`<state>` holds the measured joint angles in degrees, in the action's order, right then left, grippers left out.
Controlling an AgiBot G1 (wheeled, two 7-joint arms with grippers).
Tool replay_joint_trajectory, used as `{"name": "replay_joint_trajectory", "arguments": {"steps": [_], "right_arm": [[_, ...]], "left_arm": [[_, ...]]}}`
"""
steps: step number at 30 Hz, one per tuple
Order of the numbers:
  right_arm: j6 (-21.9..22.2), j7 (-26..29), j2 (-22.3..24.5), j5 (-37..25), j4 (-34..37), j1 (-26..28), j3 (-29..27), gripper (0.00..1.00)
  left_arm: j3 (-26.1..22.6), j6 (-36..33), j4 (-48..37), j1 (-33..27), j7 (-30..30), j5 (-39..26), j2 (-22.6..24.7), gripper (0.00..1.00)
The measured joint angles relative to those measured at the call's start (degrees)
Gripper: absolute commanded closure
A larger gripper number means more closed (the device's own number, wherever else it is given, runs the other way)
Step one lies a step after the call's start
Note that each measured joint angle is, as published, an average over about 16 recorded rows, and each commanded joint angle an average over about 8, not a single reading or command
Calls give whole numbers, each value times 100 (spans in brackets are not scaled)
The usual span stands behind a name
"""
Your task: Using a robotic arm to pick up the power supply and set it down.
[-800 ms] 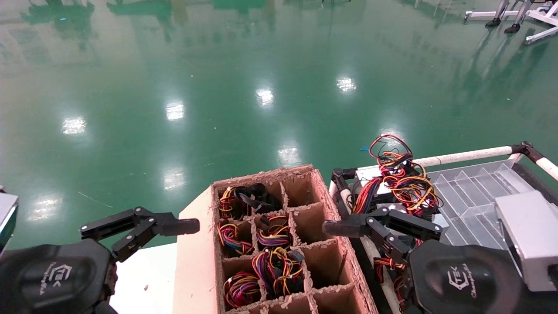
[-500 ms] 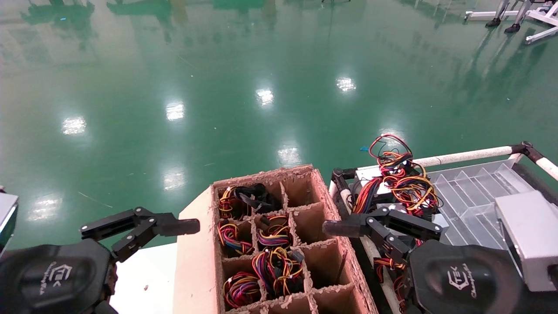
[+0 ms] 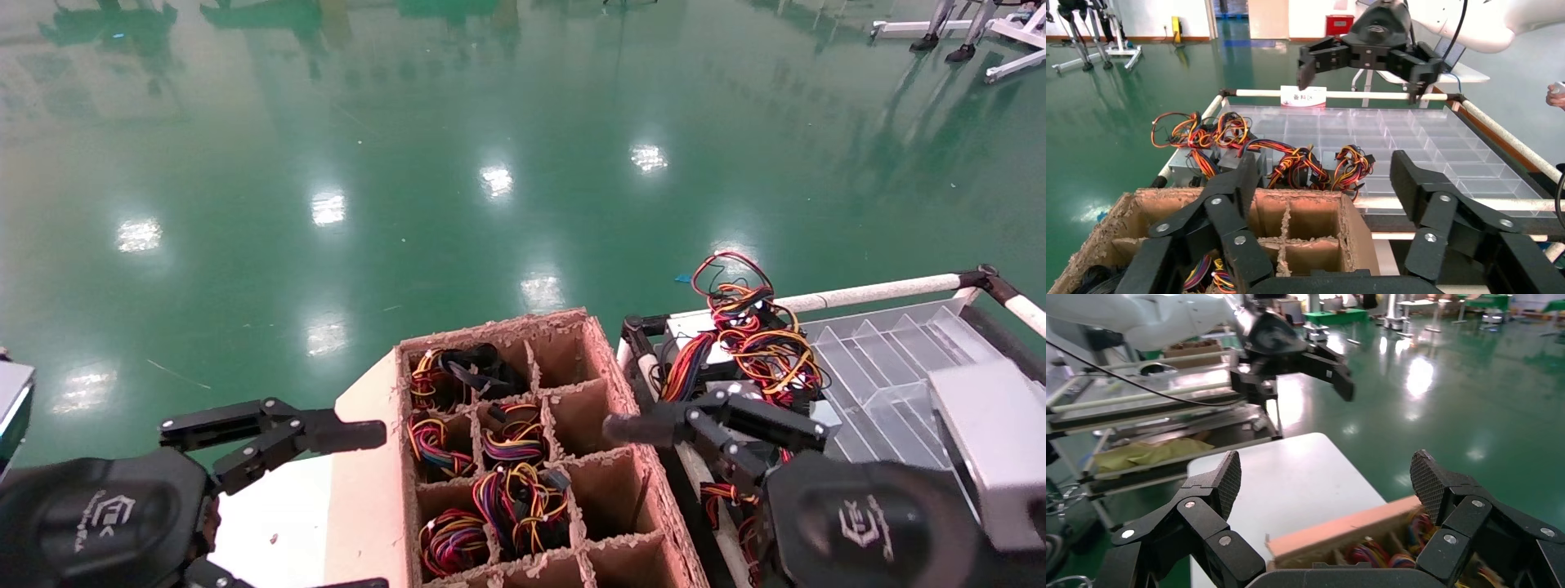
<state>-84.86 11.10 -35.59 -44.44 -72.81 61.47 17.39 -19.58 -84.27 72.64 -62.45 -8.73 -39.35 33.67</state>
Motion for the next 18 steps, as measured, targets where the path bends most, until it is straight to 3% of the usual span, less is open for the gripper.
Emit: {"name": "replay_joint_trajectory", "arguments": {"steps": [14,16,18], "right_arm": [[709,413,-543,-1374,163,108,712,0],[833,480,-672,-1562,209,145,812,13],[956,535,-810,-1737,270,182,907,32]], "left_arm": [[-1,0,-1,-1,1,1,0,100],[-2,0,-1,-1,1,1,0,100],[-2,0,-1,-1,1,1,0,100]]}}
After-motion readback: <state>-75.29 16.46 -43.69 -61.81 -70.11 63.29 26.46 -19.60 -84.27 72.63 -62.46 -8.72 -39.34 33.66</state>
